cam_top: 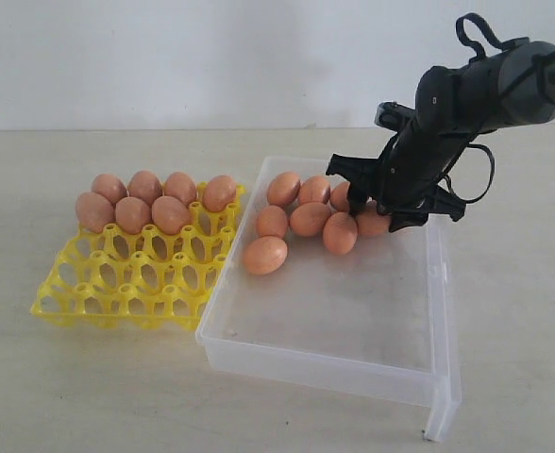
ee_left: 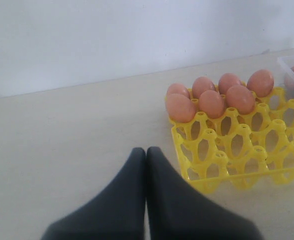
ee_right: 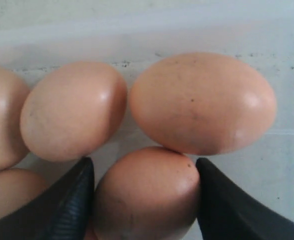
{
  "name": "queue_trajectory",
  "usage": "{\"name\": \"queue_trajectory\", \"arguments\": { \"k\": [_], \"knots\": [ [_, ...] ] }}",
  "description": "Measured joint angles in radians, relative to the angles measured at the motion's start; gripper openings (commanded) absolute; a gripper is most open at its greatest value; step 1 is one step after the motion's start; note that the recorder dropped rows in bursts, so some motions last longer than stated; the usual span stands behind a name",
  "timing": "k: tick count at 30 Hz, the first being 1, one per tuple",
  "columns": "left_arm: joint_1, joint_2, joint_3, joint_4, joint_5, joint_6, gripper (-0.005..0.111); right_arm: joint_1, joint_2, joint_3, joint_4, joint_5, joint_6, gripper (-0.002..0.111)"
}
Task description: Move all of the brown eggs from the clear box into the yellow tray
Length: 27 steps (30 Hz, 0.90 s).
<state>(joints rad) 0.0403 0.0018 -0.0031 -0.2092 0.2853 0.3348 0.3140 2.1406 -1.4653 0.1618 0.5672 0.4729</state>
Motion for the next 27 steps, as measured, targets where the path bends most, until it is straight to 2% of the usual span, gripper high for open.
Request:
{"name": "queue_trajectory", "arguments": {
  "k": [1, 2, 10, 13, 23, 27],
  "knots": [
    [0.000, 0.000, 0.000, 0.000, 0.000, 0.000, -0.004, -0.002, 0.000, 0.000, 0.002, 0.000, 0.000, 0.002],
    [0.000, 0.000, 0.000, 0.000, 0.000, 0.000, -0.004, -0.002, 0.000, 0.000, 0.004, 0.000, -0.002, 0.000],
    [0.000, 0.000, 0.000, 0.000, 0.000, 0.000, -0.004, -0.002, 0.000, 0.000, 0.004, 0.000, -0.027, 0.000],
    [0.000, 0.000, 0.000, 0.000, 0.000, 0.000, -0.004, 0.015, -0.013, 0.000, -0.064, 0.000, -0.027, 0.000],
    [0.000, 0.000, 0.000, 0.000, 0.000, 0.000, -0.004, 0.184, -0.123, 0.004, -0.575, 0.056, 0.175, 0.000],
    [0.000, 0.000, 0.000, 0.000, 0.000, 0.000, -0.004, 0.290, -0.205, 0.113, -0.960, 0.031, 0.491, 0.000]
  ]
}}
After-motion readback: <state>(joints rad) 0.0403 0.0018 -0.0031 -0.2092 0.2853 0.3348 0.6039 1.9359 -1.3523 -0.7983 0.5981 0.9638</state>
